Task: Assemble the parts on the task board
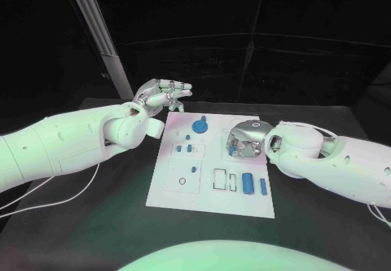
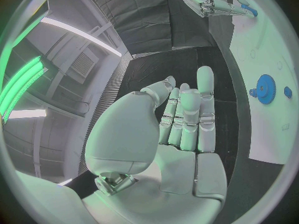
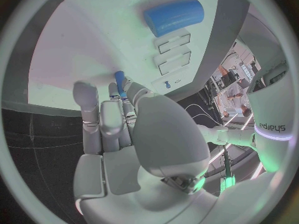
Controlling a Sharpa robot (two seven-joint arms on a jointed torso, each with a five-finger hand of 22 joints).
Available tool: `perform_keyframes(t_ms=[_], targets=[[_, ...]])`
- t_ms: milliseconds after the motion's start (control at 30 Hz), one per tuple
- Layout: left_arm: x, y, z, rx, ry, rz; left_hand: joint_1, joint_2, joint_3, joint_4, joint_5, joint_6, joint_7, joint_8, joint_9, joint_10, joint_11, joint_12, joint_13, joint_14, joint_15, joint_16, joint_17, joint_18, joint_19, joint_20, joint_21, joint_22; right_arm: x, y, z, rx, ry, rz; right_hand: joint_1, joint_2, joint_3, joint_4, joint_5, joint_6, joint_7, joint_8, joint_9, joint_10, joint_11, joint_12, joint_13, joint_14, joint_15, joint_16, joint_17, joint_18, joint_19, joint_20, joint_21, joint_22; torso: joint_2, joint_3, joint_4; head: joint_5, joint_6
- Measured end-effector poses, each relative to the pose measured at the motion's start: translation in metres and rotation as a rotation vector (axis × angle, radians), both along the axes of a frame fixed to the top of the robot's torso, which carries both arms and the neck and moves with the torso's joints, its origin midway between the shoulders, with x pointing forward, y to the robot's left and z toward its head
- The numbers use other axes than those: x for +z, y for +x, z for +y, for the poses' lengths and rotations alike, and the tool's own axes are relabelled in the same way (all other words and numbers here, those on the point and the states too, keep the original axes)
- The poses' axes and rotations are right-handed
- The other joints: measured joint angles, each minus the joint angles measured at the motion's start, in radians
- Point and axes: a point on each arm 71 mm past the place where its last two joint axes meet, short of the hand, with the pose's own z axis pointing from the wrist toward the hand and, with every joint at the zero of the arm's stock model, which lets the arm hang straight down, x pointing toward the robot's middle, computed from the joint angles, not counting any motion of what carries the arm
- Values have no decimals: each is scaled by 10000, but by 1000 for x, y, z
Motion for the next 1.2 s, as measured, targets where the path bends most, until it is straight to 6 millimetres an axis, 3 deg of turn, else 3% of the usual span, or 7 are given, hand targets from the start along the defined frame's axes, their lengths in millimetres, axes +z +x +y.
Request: perform_keyframes(t_ms=[400,567,767,967,1200], targets=[[0,0,1,17,8,7,0,0,0,0,0,0,0,46,0,0,0,0,0,0,0,0,1,0,0,0,0,2,15,-15,-7,220,837,-688,-225,-136,792,-195,-60,134,-23,41,38,118,87,-344,57,-36,-35,71,28,1,48,14,324,472,-14,-8,-14,-28,0],[0,0,2,33,16,6,0,0,0,0,0,0,0,45,0,0,0,0,0,0,0,0,1,1,0,0,0,2,26,-26,-1,501,1398,-816,-273,-184,883,-228,-30,134,-23,-28,12,118,87,-365,38,-35,-35,127,27,1,48,14,393,493,-14,-6,-13,-34,14],[0,1,2,53,24,5,0,0,0,0,0,0,0,45,0,0,0,0,0,0,0,0,2,0,0,0,0,2,35,-38,20,1091,2099,-835,-327,-238,938,-231,-30,134,-23,-31,9,156,48,-427,28,-35,-35,127,27,2,47,14,393,496,-8,1,-3,42,-10],[0,1,0,24,16,4,0,0,0,0,0,1,0,45,0,0,0,0,1,0,0,0,2,0,0,0,0,-10,39,-45,59,1929,2760,-705,-342,-254,979,-268,-30,133,-23,-31,5,190,15,-446,18,-35,-35,127,10,3,47,14,393,501,-5,-10,10,120,-50],[0,1,-3,-32,-2,4,0,0,0,0,0,0,0,45,0,0,0,0,1,0,0,0,2,-1,0,0,0,-8,27,-47,94,2534,3073,-282,-366,-277,1074,-309,-31,95,13,-54,3,190,14,-485,42,-36,-34,127,4,3,47,15,393,501,-2,-18,25,180,-85]])
